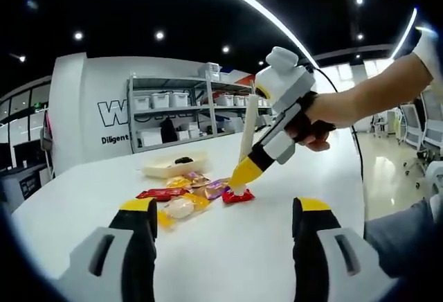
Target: Place the target food into the container with the food tongs after gripping and lifting it, then release it inside without dropping or visibly crushing the food.
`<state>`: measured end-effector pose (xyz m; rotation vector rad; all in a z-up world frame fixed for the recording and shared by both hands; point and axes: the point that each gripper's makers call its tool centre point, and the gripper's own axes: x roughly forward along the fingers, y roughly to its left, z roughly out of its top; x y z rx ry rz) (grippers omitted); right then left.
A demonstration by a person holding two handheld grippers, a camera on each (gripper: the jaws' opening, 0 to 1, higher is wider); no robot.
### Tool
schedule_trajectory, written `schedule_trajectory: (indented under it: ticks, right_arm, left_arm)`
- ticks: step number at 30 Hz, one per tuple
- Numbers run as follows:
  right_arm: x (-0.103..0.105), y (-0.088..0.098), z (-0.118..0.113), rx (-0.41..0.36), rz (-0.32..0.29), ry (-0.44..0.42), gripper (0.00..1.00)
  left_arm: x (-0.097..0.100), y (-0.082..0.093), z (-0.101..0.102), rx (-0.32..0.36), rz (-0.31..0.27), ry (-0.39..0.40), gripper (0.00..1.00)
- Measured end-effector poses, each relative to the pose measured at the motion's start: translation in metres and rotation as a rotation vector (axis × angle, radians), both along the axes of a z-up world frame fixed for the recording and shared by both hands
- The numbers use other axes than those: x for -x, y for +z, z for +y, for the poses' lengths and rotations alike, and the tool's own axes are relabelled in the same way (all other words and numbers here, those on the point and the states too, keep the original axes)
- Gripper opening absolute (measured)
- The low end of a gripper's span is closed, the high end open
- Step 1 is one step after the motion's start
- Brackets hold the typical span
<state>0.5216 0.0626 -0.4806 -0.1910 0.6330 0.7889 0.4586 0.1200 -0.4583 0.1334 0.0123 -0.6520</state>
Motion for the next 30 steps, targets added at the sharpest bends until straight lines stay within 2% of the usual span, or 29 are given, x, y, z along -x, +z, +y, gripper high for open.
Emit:
schedule_trajectory:
  ticks: [4,10,13,17,19,21,22,24,27,30]
  right_arm:
    - [0.0,-0.003,0.005,-0.006,0.0,0.007,0.21]
    - [-0.001,0.005,0.012,-0.044,-0.001,0.009,0.21]
    - [0.001,-0.006,0.012,0.003,-0.002,0.026,0.21]
    - [-0.002,-0.007,0.013,-0.029,0.016,0.006,0.2]
    - [-0.004,-0.01,0.007,0.036,-0.022,0.03,0.16]
    - [-0.002,-0.01,0.013,0.012,-0.009,0.038,0.13]
    - [-0.005,-0.01,0.007,0.011,0.015,-0.016,0.12]
    - [-0.007,-0.01,0.009,-0.026,0.047,-0.02,0.12]
    - [-0.009,-0.004,0.006,-0.027,0.028,-0.023,0.12]
    - [-0.01,0.008,0.005,-0.064,0.026,-0.031,0.12]
  left_arm:
    - [0.0,0.0,-0.001,-0.004,0.0,-0.002,0.78]
    - [-0.002,0.0,0.001,0.006,0.0,-0.004,0.78]
    - [-0.002,-0.001,0.0,0.003,-0.001,-0.006,0.78]
    - [-0.001,0.0,0.0,0.002,-0.001,-0.006,0.78]
    - [-0.001,-0.001,0.0,0.003,0.0,-0.009,0.77]
    - [-0.001,-0.001,0.0,0.001,0.0,-0.008,0.77]
    - [-0.001,-0.001,0.0,0.001,-0.001,-0.01,0.77]
    - [-0.002,-0.001,0.0,0.001,0.002,-0.01,0.77]
    - [-0.002,-0.002,0.0,-0.001,0.003,-0.01,0.77]
    - [-0.004,-0.003,0.0,-0.002,0.004,-0.013,0.77]
